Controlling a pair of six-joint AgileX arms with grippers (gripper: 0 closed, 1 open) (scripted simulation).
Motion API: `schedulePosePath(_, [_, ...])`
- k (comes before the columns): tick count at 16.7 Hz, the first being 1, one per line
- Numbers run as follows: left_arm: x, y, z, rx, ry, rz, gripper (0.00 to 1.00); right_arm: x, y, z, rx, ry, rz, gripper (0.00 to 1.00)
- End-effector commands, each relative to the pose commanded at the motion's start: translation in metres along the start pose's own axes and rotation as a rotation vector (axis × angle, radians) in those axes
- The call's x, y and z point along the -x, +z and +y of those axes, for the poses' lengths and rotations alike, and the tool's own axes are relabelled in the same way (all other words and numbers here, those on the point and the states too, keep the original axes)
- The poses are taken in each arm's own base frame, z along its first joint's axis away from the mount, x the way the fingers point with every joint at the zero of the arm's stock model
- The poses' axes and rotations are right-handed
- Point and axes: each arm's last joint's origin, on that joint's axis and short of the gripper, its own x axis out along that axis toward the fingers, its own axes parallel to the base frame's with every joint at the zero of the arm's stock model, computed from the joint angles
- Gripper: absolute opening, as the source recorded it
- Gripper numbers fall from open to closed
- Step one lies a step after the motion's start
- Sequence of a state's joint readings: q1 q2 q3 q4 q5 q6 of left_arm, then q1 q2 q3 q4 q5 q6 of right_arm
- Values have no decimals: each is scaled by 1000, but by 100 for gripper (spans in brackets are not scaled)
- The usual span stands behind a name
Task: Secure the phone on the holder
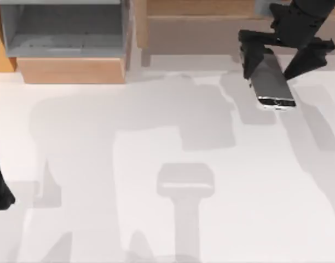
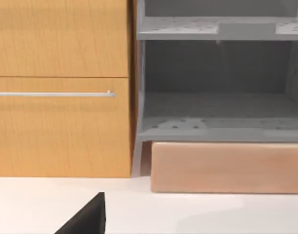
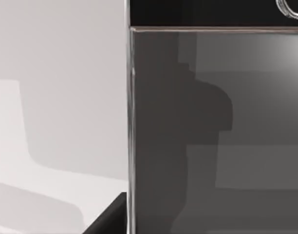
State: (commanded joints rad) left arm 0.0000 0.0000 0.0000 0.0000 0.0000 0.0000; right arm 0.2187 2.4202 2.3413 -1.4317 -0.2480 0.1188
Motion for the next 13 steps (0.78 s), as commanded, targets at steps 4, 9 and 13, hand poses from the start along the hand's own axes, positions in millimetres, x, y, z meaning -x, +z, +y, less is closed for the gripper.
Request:
schedulePosePath(4, [0, 0, 0, 0, 0, 0, 100, 71, -25, -102, 129, 178, -134, 0])
schedulePosePath(9, [0, 0, 0, 0, 0, 0, 100, 144, -106, -223, 321, 276, -461, 0])
schedulePosePath(13, [0, 0, 0, 0, 0, 0, 100, 173, -193, -293, 443, 210, -727, 0])
